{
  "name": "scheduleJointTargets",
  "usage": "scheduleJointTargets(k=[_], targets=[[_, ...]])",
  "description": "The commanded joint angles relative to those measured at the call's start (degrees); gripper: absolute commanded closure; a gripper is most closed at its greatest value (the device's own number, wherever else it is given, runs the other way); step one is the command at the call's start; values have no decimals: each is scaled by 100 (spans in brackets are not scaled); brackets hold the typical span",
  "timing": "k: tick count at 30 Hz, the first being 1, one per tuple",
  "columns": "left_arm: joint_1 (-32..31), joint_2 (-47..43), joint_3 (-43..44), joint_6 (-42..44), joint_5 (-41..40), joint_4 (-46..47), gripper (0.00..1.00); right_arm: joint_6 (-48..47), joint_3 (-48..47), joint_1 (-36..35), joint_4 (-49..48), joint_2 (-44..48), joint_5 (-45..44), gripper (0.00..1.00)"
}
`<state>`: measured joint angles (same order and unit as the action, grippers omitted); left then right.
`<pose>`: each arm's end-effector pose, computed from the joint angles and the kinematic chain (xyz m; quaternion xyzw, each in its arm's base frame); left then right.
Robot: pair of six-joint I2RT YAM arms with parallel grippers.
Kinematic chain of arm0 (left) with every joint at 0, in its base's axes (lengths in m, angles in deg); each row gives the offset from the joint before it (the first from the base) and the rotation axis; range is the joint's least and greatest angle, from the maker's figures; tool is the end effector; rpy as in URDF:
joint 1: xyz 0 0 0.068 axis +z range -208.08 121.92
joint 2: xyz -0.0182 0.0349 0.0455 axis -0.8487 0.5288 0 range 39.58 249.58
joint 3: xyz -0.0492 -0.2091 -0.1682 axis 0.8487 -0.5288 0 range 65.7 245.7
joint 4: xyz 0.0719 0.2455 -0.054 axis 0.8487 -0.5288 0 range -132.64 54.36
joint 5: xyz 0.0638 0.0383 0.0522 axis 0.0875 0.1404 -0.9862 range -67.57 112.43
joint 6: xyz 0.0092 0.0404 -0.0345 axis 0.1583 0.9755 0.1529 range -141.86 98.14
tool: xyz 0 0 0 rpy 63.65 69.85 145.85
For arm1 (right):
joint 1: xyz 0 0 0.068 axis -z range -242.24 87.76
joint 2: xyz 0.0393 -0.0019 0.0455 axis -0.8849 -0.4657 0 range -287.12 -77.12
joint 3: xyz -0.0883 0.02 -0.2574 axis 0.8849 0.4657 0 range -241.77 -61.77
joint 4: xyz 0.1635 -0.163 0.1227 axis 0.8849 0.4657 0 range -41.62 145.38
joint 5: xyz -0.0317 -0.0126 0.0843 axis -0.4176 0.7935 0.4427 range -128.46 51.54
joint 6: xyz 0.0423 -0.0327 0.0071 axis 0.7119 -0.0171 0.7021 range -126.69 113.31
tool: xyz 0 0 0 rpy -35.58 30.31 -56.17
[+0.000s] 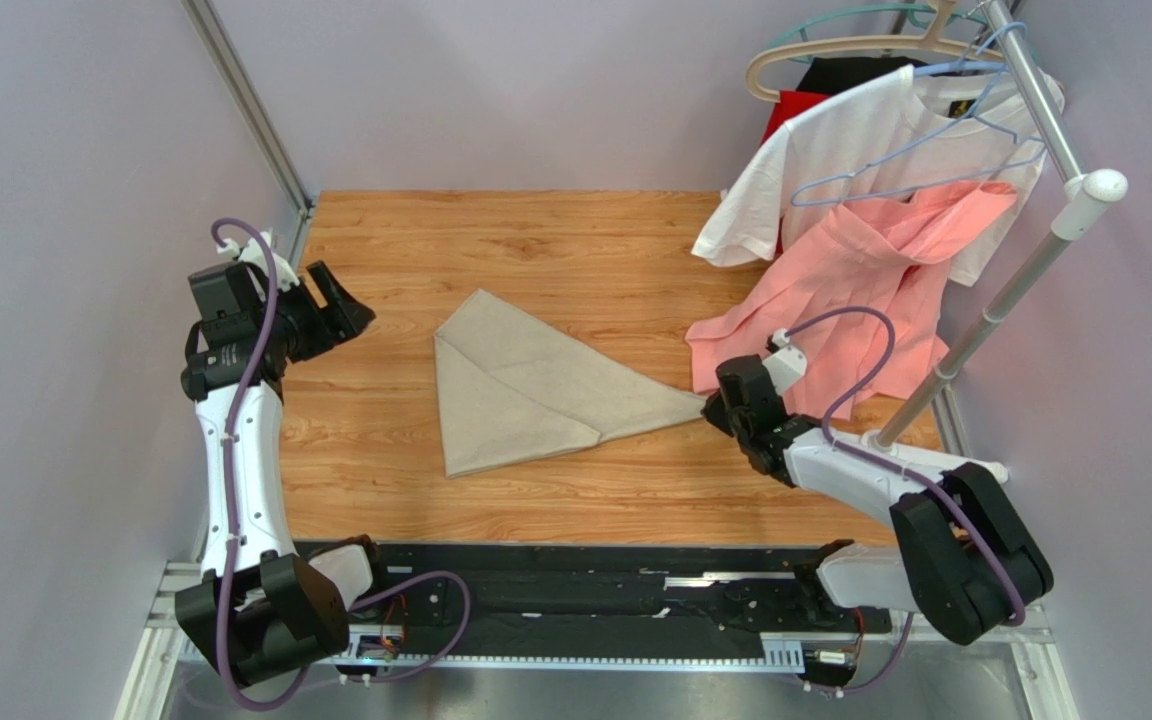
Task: Fold the napkin, place the utensils inside, and roll it up
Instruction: Fold the napkin
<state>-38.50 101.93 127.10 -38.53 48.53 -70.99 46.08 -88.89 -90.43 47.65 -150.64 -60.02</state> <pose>0.2209 0.0619 0.3406 -0.1734 0.8578 -0.1902 0.4450 0.2110 0.0982 0.1540 0.2627 0.8739 0.1088 0.3943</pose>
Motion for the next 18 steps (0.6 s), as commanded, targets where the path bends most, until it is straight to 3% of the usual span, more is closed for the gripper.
scheduleJointTargets(k=[1,7,18], targets=[[-24,-91,-41,-74,140,152,22,-329,-215,243,257,425,-313,100],[-15,-100,-32,-91,175,169,22,-672,-566,173,407,786,-138,100],[-32,-91,-50,-109,219,178,22,-751,-1410,-1364,197,734,-428,100]])
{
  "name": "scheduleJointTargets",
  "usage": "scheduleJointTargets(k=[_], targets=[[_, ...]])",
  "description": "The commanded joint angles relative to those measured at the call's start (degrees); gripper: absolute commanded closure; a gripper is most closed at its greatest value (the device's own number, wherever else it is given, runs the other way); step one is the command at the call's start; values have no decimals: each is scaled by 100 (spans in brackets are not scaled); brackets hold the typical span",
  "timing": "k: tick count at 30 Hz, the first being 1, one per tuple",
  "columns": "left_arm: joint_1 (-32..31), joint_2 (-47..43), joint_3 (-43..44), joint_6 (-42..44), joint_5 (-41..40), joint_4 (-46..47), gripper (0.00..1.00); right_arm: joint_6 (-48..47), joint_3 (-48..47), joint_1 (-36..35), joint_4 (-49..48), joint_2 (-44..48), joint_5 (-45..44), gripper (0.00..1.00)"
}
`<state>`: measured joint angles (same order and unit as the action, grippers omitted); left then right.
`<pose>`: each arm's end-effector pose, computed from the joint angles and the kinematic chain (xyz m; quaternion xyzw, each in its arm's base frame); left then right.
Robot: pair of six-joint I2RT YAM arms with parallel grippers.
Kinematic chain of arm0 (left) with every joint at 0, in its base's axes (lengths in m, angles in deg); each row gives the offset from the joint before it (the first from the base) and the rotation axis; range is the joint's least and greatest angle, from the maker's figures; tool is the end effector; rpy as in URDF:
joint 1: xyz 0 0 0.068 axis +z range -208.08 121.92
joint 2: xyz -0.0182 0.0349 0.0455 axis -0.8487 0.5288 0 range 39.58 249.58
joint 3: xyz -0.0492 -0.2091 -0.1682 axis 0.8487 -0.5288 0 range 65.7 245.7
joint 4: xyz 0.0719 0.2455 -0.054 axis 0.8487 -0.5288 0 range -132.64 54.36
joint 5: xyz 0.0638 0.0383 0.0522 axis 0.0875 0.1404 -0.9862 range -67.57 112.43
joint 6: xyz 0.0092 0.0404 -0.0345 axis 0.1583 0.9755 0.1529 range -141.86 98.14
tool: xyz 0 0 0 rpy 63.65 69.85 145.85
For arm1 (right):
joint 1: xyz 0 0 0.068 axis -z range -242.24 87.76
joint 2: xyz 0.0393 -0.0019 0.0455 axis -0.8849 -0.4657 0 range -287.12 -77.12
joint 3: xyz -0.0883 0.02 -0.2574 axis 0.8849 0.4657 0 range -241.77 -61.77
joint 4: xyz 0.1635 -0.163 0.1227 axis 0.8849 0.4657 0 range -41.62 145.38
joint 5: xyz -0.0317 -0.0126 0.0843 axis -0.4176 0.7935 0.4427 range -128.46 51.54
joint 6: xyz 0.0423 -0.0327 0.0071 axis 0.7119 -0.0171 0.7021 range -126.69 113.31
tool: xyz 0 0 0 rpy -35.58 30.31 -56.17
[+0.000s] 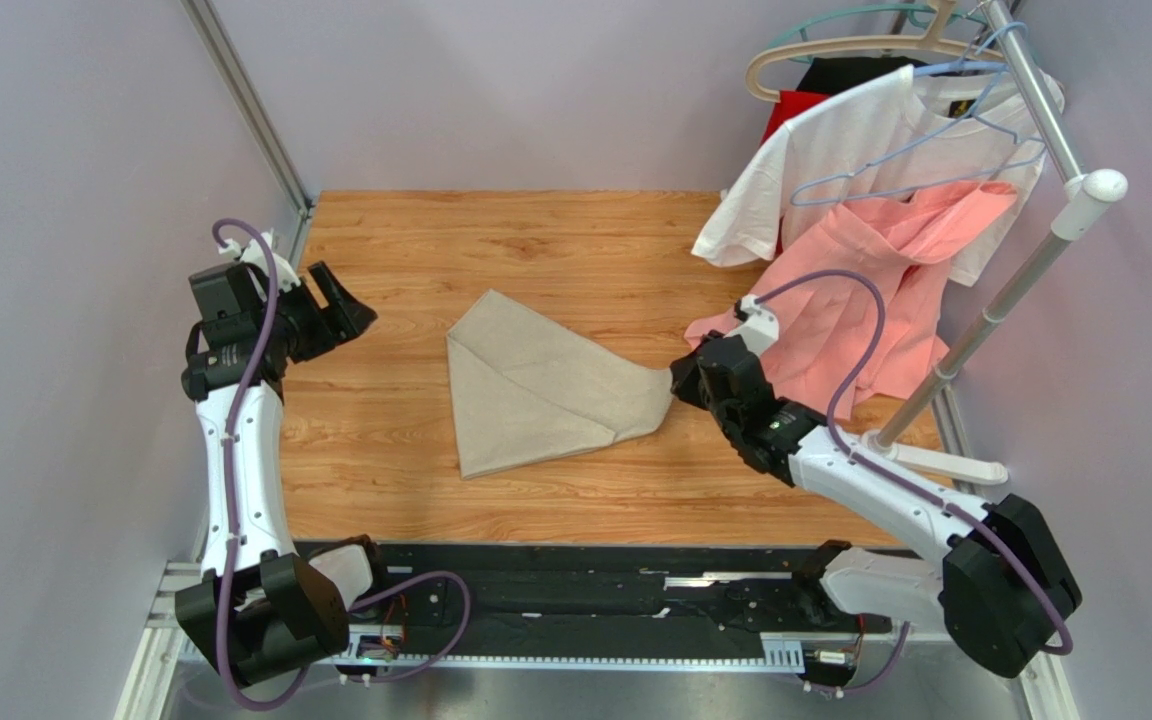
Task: Fold the napkin, place the utensils inside, and roll it up
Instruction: Fold the napkin
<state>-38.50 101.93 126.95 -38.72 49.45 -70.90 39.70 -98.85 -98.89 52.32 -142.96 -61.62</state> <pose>0.2209 0.0614 0.3400 -0.1711 0.8572 -0.1980 0.4435 0.2053 0.1352 0.2315 0.1689 0.8484 0.1794 0.4684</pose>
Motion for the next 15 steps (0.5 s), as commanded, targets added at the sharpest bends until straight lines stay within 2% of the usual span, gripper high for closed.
scheduleJointTargets(k=[1,15], targets=[[-24,-100,-26,-80,136,160,22,-113,-527,-606,-324,-95,-251,100],[-24,-100,-43,-107,163,178,22,-95,-2074,-1916,-1159,-1957,531,100]])
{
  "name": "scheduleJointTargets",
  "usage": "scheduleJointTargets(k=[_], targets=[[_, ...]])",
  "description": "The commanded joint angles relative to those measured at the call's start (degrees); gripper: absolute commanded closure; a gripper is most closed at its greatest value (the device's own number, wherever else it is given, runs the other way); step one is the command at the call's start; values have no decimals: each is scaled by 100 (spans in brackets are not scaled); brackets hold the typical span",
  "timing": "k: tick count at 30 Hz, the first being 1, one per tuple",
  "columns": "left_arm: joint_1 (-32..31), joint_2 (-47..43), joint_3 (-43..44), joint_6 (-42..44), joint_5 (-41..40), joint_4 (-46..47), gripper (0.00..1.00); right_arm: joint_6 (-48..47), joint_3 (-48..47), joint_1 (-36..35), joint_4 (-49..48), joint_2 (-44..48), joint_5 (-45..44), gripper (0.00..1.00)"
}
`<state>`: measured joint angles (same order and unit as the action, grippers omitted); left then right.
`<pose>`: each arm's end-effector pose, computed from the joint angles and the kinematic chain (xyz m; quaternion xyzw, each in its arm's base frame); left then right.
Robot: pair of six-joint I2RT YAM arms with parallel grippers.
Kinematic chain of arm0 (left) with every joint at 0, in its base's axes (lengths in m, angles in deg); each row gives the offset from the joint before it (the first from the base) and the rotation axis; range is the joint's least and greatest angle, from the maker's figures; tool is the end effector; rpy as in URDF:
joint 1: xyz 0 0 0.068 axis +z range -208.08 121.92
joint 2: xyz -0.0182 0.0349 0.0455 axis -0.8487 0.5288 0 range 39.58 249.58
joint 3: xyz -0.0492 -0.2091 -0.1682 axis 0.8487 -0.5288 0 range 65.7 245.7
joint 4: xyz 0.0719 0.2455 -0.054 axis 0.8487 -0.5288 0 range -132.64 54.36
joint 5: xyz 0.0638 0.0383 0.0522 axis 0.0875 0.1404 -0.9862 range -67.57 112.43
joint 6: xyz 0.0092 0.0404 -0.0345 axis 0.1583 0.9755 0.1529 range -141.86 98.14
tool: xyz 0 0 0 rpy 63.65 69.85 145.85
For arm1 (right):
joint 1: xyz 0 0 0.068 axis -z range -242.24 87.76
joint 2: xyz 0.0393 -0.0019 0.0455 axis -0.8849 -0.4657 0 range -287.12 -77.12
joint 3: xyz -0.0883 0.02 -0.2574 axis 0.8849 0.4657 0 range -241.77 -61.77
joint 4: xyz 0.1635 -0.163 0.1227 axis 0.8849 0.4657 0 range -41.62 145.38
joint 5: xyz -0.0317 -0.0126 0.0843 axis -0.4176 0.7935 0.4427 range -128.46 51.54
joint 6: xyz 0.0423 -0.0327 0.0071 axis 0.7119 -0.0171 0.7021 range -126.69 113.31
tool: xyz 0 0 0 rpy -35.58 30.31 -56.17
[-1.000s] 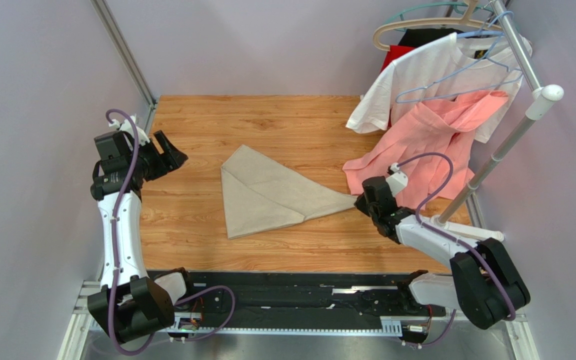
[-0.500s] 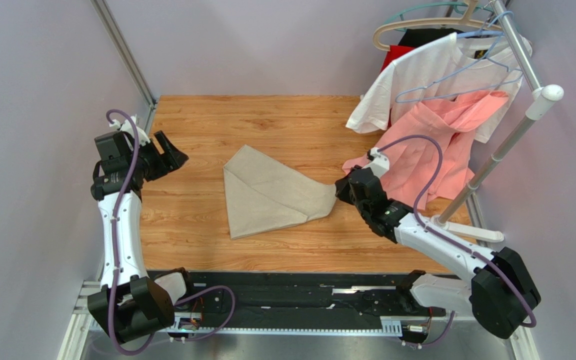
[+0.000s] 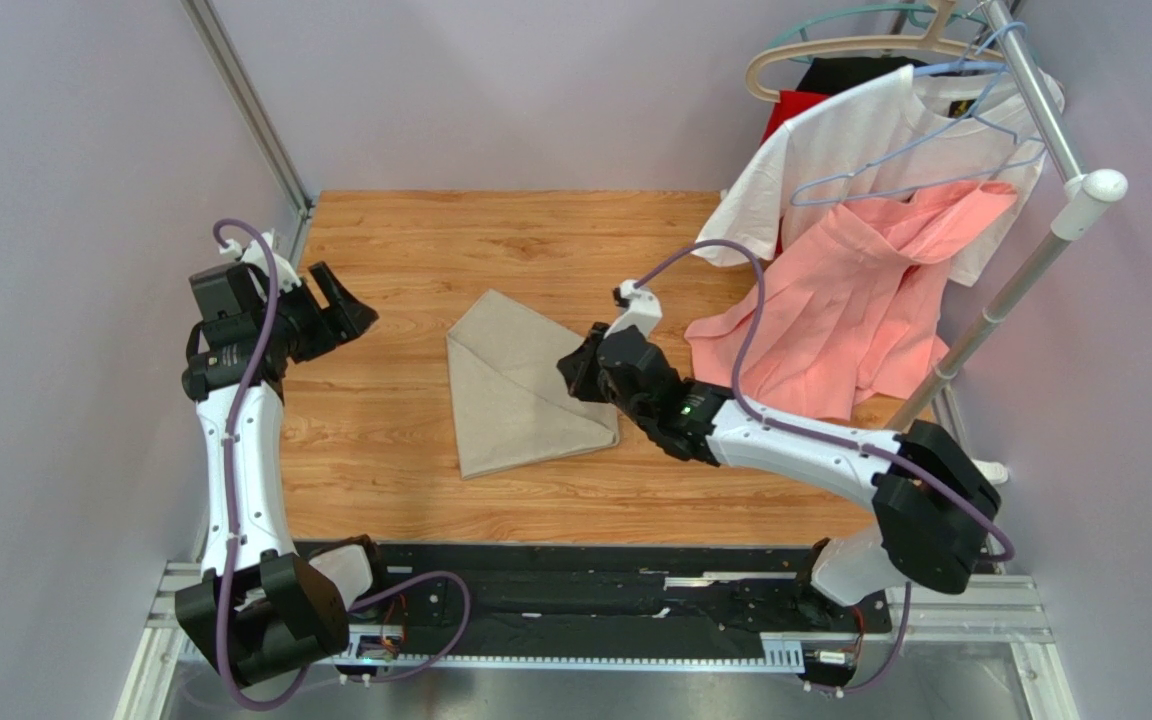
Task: Fold the napkin, place the utensils inside, and roll it up
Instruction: Fold the napkin
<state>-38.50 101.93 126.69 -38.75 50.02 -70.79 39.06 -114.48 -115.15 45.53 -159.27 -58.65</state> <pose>0.2210 0.0610 0.3388 -0.1694 0.8573 -0.2026 0.4419 0.2046 0.2501 0.2588 0.0397 0.8417 0.2952 0.4503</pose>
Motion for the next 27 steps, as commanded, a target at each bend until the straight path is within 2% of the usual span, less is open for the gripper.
scheduleJointTargets(k=[1,14,27], targets=[[-24,-109,-8,-105,114,176,22,-23,-573,-404,-506,-502,287,100],[-32,-100,-8,-113,132,185,22,56,-1400,-1029,-638,-1944,1052,100],[-32,-74,-26,-105,150,193,22,162,-1532,-1257,-980,-2525,1324,100]])
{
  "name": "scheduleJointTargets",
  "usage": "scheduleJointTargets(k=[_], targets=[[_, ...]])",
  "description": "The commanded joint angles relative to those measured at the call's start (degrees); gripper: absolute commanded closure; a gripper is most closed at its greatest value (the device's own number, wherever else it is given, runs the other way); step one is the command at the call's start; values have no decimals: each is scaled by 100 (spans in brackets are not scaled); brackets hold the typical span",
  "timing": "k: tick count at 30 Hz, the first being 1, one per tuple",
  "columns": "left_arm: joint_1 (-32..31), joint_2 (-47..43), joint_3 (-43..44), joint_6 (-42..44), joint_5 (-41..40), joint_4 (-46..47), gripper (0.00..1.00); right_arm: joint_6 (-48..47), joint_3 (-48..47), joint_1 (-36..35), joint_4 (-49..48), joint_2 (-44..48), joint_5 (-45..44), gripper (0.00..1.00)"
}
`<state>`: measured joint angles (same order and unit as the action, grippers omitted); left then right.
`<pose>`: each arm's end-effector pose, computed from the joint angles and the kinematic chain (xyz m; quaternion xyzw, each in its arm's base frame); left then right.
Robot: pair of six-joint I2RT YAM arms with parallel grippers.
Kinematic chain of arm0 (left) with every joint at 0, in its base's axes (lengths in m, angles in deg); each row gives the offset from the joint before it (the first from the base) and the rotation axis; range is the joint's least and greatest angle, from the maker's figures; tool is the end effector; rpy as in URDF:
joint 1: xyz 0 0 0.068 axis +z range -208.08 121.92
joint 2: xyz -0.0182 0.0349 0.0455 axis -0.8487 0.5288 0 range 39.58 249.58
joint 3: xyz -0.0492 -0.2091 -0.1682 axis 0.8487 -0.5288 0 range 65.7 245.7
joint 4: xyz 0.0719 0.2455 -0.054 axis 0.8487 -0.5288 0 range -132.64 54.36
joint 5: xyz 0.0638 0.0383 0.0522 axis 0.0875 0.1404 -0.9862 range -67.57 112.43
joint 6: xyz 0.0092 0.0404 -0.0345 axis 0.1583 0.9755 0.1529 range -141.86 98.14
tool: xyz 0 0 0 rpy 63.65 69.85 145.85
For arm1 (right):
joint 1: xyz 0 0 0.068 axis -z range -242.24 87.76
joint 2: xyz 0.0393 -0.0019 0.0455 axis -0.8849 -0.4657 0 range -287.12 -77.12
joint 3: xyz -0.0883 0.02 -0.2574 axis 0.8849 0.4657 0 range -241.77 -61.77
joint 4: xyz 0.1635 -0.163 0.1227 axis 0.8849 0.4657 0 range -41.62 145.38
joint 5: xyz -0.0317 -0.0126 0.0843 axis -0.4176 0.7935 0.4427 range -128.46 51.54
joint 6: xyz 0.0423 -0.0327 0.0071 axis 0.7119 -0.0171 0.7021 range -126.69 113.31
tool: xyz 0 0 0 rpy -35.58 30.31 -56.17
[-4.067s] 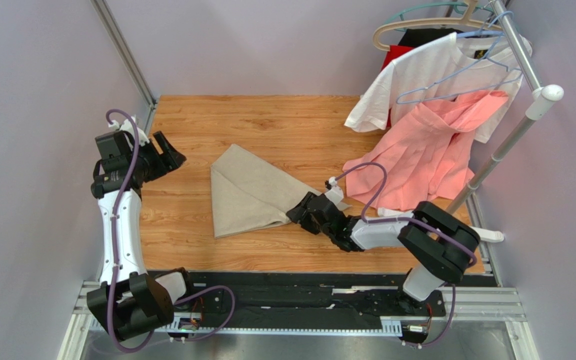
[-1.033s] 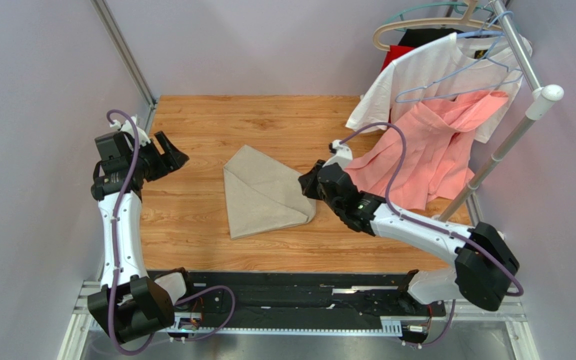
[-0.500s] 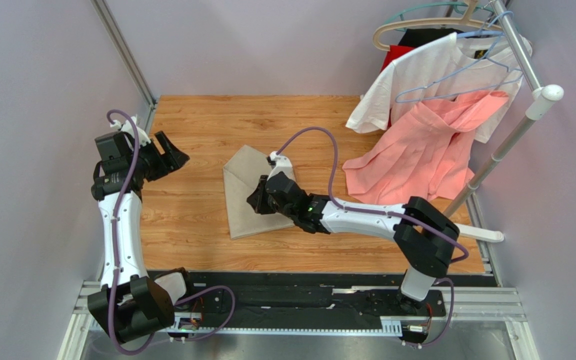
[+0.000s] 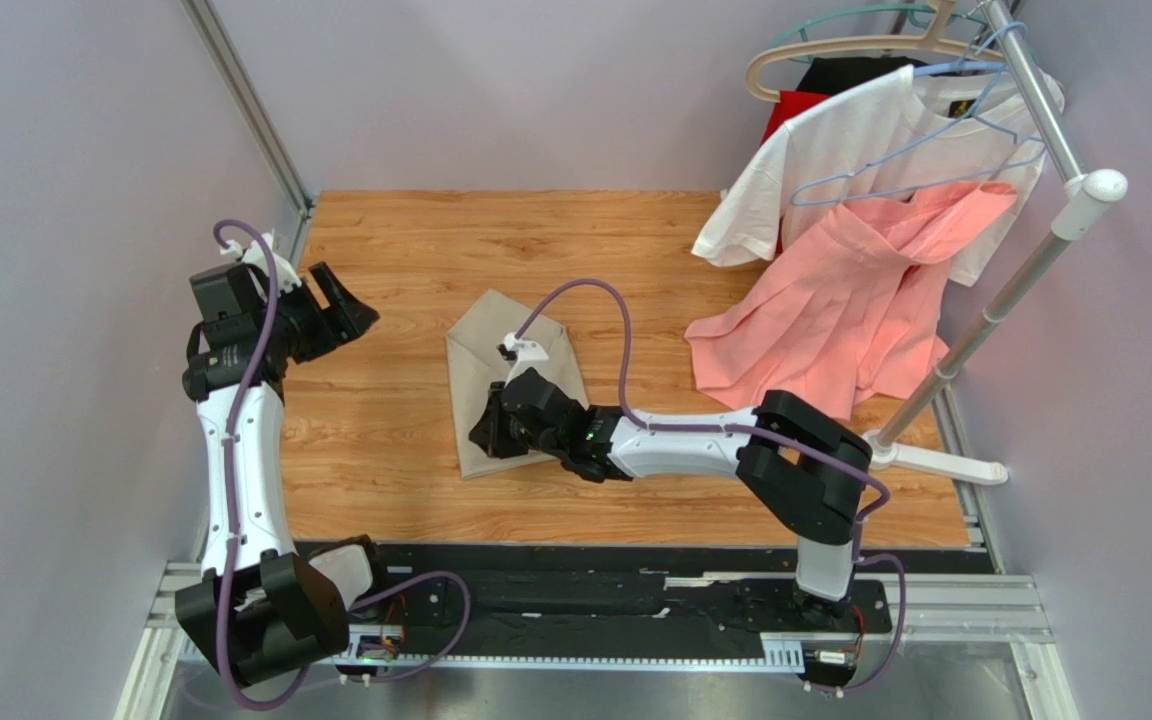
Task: Fold the napkin, place the utensils inside, and roll it up
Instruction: Fold the napkin
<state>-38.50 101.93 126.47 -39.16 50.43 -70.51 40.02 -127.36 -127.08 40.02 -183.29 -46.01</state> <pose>0.2212 0.0609 0.3380 -0.1705 0.8563 -0.2072 0.4413 0.1791 0.3701 0.1950 -0.1062 0.8678 0.3662 0.3188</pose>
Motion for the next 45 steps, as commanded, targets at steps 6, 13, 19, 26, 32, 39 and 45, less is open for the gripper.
scheduleJointTargets(k=[6,13,19,26,32,39,45], targets=[[-24,-38,5,-72,126,165,22,92,-332,-125,-509,-465,-27,100],[-41,-12,-4,-72,135,165,22,100,-359,-169,-553,-712,-159,100],[-32,5,-4,-72,143,165,22,92,-411,-178,-561,-817,-1,95],[-120,76,-4,-63,82,156,22,-163,-491,-187,-465,-572,201,40],[-488,94,5,25,-251,69,22,-795,1,-143,113,577,-220,32],[-1446,-91,-433,-378,-588,233,22,-937,1274,987,844,2107,-107,23],[-1931,-592,-1549,-1240,-840,1033,23,-805,2172,1964,960,2496,920,22]])
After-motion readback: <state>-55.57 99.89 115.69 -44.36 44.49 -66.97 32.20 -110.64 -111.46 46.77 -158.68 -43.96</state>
